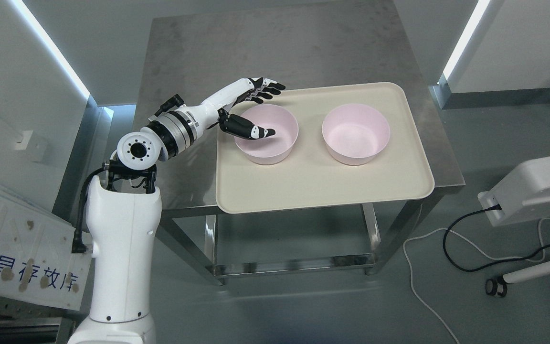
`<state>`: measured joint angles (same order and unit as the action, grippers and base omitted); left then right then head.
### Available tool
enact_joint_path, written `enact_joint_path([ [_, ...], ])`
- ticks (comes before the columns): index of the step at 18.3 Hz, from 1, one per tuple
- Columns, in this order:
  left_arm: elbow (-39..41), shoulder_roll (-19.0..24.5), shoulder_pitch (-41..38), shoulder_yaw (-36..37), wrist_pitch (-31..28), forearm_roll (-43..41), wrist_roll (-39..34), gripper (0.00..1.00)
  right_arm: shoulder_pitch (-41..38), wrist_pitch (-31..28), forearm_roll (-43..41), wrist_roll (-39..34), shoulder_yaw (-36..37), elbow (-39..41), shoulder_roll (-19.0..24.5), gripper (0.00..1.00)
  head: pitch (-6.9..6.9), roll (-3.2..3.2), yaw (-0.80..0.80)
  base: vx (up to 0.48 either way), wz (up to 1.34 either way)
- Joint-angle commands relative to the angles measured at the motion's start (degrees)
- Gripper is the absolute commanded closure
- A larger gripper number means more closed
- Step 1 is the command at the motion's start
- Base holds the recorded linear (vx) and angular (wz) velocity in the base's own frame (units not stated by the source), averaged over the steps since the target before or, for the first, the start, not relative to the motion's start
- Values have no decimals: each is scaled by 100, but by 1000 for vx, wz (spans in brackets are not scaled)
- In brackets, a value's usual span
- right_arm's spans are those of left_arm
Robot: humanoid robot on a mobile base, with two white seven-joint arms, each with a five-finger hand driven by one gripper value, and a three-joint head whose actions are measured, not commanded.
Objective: Stack pink IKEA bowls on left shelf middle
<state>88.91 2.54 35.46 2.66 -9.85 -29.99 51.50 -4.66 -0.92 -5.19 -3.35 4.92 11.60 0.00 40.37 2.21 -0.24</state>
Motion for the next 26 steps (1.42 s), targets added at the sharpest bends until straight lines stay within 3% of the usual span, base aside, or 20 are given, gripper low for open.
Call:
enact_joint_path([
  [1,22,361,-31,94,-43,-227,18,35,0,4,0,-16,0,0,-100,0,0,0,0,0,0],
  [5,-83,493,-13,216,-43,-262,44,49,0,4,0,-16,0,0,-100,0,0,0,0,0,0],
  [10,-312,669,224,867,0,-622,44,59,0,4,0,-8,0,0,-100,0,0,0,0,0,0],
  [14,-619,476,365,946,307,-930,36,69,0,4,0,-16,0,0,-100,0,0,0,0,1,9],
  [20,-1006,248,356,894,1292,-1150,1,90,0,4,0,-16,0,0,-100,0,0,0,0,2,6],
  [23,-1024,221,356,815,1398,-1141,-17,97,0,4,0,-16,0,0,-100,0,0,0,0,0,0],
  [26,-1016,-94,645,438,1372,-1036,44,99,0,4,0,-8,0,0,-100,0,0,0,0,1,22],
])
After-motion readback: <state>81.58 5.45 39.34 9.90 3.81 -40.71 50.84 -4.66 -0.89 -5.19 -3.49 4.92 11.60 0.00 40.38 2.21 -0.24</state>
